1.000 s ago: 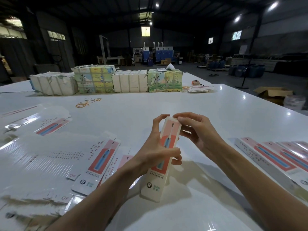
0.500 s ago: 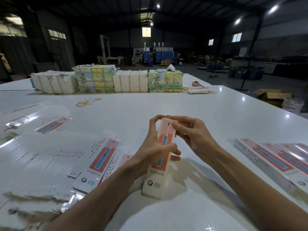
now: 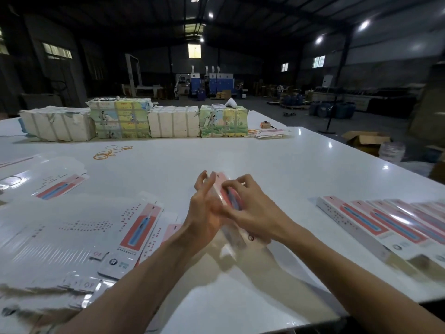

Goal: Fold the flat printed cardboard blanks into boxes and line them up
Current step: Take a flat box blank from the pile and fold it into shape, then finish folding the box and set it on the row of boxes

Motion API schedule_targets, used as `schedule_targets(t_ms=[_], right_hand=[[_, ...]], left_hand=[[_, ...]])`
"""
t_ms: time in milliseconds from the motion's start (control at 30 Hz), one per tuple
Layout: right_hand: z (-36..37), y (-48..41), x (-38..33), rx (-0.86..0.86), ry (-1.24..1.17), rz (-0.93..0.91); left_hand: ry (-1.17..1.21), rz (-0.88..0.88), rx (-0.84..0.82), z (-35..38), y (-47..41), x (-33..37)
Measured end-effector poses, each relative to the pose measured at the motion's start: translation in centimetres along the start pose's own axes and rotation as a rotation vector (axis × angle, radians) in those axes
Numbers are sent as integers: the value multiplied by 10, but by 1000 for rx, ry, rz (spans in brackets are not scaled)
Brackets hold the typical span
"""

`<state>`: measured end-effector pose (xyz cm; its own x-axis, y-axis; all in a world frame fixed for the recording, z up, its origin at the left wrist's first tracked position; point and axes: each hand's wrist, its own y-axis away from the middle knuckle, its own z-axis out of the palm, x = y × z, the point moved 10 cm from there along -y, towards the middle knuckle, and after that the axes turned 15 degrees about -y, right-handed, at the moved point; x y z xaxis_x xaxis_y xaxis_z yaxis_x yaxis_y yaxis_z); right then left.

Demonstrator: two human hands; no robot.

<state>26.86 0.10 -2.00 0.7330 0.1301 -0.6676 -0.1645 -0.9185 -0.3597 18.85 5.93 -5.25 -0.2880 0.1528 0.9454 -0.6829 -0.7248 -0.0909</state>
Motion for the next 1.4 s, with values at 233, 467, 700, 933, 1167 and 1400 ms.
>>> schedule_targets(t_ms=[233,467,700,933,1167,1400], right_hand=[[-55,37,23,175,150,19],[-123,104,95,224,571,314],[-157,142,101,267,623,330],[-153,121,70,290,646,289],[-67,4,5,142,501,23],[-13,-11,34,107,322,45]], left_hand=[[-435,-6,-14,9,3,-8],[-743,142,15,1,2,-2],[-868,170,7,2,1,-3],[-1099,244,-24,13,11,4],[-1662,259,266,-13,11,64],[-2131,-476,383,-106,42,105]])
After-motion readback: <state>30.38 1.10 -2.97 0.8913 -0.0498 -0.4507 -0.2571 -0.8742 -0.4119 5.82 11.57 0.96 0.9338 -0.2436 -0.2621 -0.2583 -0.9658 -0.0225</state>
